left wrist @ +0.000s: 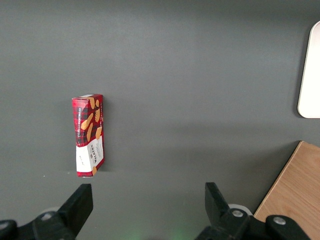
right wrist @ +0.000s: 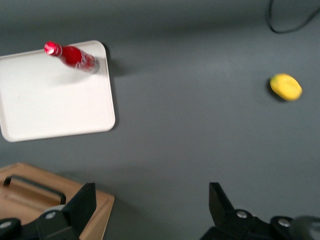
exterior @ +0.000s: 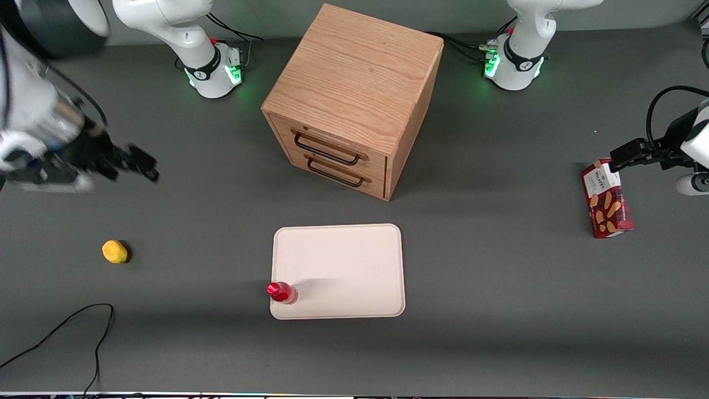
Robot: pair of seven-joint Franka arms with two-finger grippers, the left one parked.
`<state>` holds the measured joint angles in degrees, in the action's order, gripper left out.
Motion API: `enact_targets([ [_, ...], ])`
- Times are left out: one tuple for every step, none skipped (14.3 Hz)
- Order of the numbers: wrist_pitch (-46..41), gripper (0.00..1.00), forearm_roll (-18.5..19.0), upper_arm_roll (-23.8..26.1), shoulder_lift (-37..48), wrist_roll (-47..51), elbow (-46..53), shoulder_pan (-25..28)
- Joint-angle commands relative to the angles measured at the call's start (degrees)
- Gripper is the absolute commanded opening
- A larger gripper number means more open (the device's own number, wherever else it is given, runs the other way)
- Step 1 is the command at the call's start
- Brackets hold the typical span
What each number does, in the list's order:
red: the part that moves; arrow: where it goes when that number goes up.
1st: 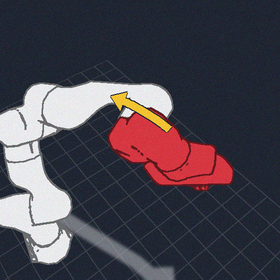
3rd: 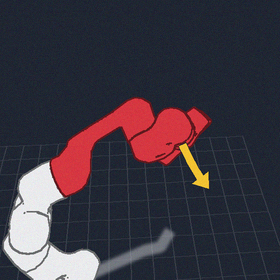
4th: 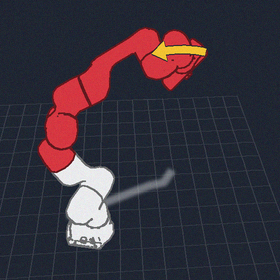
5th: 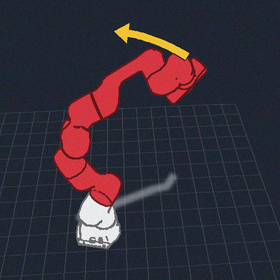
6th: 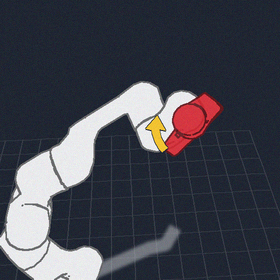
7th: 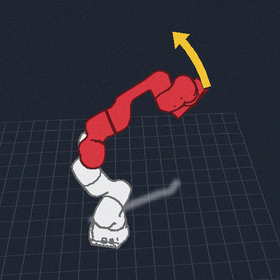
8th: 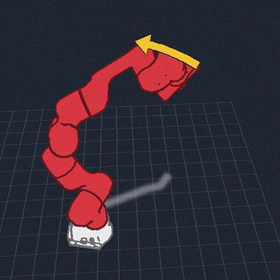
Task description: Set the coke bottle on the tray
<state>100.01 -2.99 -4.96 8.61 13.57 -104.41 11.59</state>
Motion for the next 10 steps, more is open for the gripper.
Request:
enact_targets([
  [-3.1,1.00,-0.6,-1.2,5.4,0.1,-2.6,0.7],
  [-4.4,1.00,-0.5,-1.4,5.4,-0.1,-1.7,0.5],
  [-6.0,1.00,0.2,-2.0,5.1,-0.2,-0.7,0.5],
  [-6.6,1.00,2.8,-2.0,4.6,-0.2,-0.4,0.6],
  [-6.6,1.00,4.9,-1.8,3.9,-0.2,0.0,0.6],
  [-6.8,1.00,5.0,-1.8,3.0,-0.2,0.9,0.6],
  [-7.5,1.00,5.0,-1.9,2.7,-0.3,1.1,0.5],
  [-7.7,1.00,5.0,-2.0,2.6,-0.3,1.1,0.5],
  [-7.7,1.00,5.0,-2.0,2.6,-0.3,1.1,0.5],
  [-7.7,1.00,4.8,-2.0,2.4,-0.3,1.1,0.5],
])
